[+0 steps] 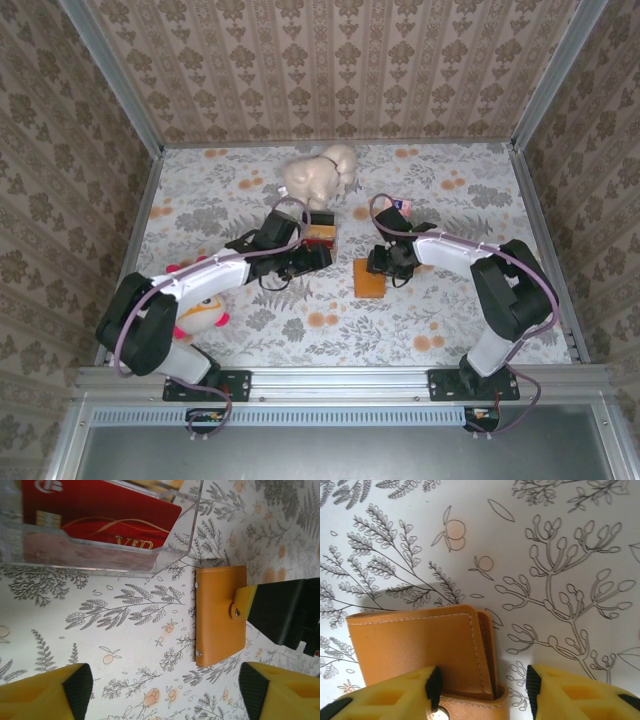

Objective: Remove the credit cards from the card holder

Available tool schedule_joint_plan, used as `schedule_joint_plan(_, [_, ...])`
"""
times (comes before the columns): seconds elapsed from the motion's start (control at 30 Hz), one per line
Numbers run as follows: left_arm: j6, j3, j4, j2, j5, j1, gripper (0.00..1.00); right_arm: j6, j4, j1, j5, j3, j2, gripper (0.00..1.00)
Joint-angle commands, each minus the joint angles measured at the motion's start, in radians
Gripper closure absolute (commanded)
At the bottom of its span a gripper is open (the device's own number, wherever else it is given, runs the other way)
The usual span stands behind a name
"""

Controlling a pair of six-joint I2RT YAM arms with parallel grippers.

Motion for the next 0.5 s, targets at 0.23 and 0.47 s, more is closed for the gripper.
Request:
schedule_joint_plan(0.23, [-0.105,0.039,0.101,0.129,0.081,-0.067,0.32,-0.043,-0.004,0.039,-0.168,0.023,0.028,0.52])
schedule_joint_plan(0.47, [-0.203,0.014,0.164,0.177,0.045,-0.146,0.34,-0.010,0.009,0.045,-0.203,-0.015,-0.033,0.51])
